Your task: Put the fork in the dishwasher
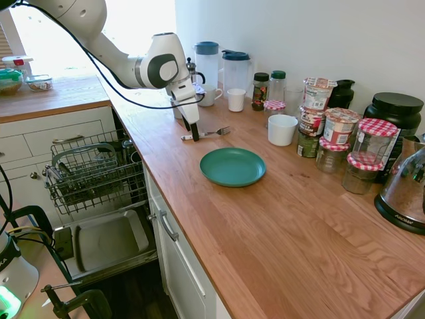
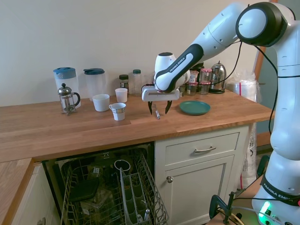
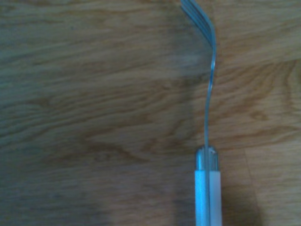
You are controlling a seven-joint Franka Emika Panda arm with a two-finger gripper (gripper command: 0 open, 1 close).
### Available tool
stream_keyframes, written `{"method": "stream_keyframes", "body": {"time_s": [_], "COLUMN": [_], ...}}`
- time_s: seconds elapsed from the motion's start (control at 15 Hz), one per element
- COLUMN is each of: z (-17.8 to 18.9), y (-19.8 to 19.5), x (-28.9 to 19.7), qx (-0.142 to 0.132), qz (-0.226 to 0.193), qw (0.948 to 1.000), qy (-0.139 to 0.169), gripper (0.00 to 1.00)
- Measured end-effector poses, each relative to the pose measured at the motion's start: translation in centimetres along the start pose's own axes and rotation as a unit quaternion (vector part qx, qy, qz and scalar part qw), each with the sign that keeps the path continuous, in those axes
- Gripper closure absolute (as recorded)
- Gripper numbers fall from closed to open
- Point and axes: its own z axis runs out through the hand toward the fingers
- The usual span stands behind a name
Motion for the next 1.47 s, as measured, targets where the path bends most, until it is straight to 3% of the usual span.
{"method": "stream_keyframes", "body": {"time_s": [0.2, 0.87, 0.93, 1.47], "z": [0.3, 1.5, 1.5, 1.3], "y": [0.2, 1.3, 1.4, 1.7], "x": [0.8, 0.2, 0.2, -1.0], "qx": [0.024, 0.048, 0.048, 0.046], "qz": [0.008, 0.018, 0.018, 0.009], "qw": [0.9997, 0.9982, 0.9982, 0.9985], "qy": [0.006, 0.031, 0.031, 0.027], "gripper": [0.00, 0.00, 1.00, 1.00]}}
